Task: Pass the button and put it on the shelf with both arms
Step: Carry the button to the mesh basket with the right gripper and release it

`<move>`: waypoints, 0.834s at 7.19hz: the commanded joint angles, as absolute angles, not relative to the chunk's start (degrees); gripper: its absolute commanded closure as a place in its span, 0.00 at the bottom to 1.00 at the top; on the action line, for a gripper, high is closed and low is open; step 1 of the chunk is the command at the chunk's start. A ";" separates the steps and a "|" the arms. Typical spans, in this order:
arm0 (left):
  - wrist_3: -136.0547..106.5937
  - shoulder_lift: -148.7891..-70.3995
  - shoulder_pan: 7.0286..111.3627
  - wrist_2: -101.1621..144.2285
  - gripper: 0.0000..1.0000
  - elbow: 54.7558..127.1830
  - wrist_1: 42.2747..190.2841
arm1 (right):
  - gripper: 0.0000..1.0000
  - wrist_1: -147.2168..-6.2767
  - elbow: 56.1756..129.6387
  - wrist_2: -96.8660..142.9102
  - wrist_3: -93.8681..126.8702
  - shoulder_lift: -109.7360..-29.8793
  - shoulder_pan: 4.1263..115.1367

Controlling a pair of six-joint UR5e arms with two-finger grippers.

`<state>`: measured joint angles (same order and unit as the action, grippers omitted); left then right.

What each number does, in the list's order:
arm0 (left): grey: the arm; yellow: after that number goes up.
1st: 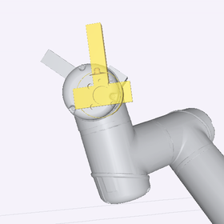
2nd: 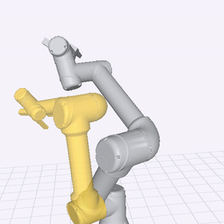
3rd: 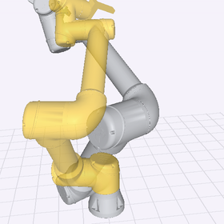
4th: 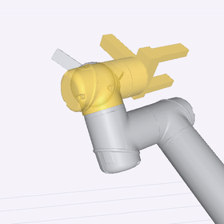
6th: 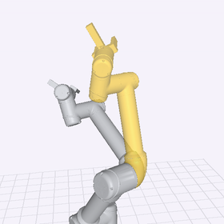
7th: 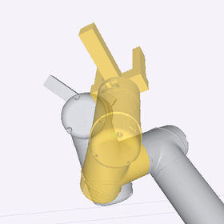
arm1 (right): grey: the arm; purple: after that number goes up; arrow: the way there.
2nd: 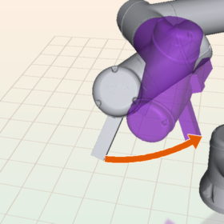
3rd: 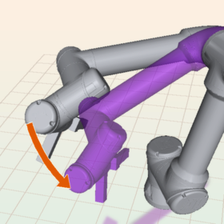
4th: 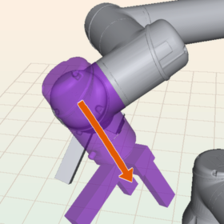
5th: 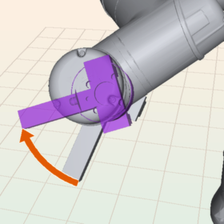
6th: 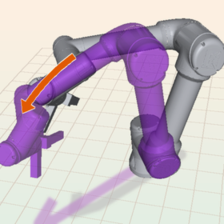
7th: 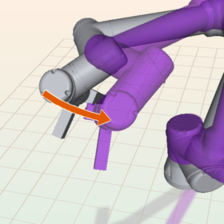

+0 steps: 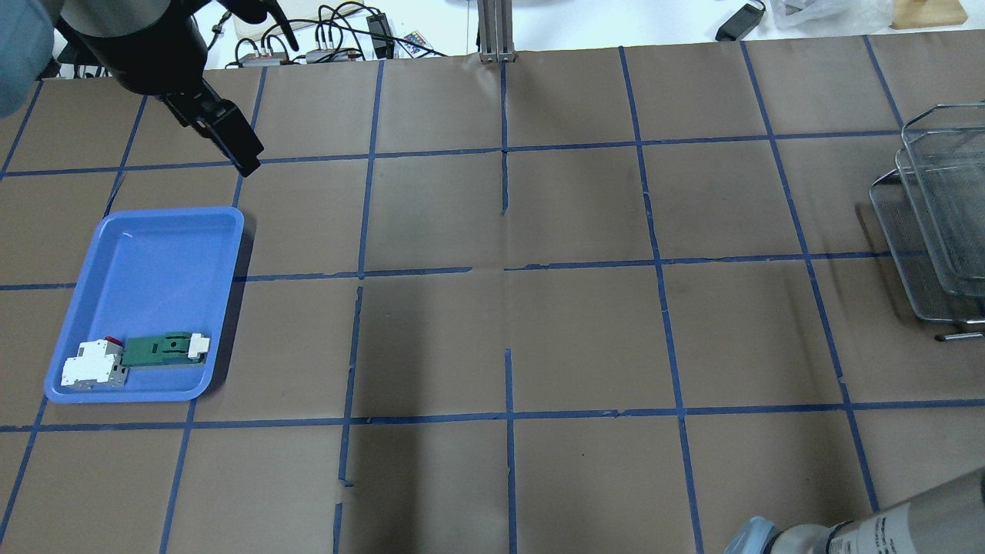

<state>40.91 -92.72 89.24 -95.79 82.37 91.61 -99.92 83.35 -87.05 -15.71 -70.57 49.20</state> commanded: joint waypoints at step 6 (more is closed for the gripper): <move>15.48 -91.32 86.66 -96.24 0.00 83.14 93.86 | 0.00 -96.37 83.41 -91.03 -23.65 -80.57 58.50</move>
<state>16.71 -91.25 86.79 -96.20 83.07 92.64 -99.80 83.31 -88.01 -24.22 -76.75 54.48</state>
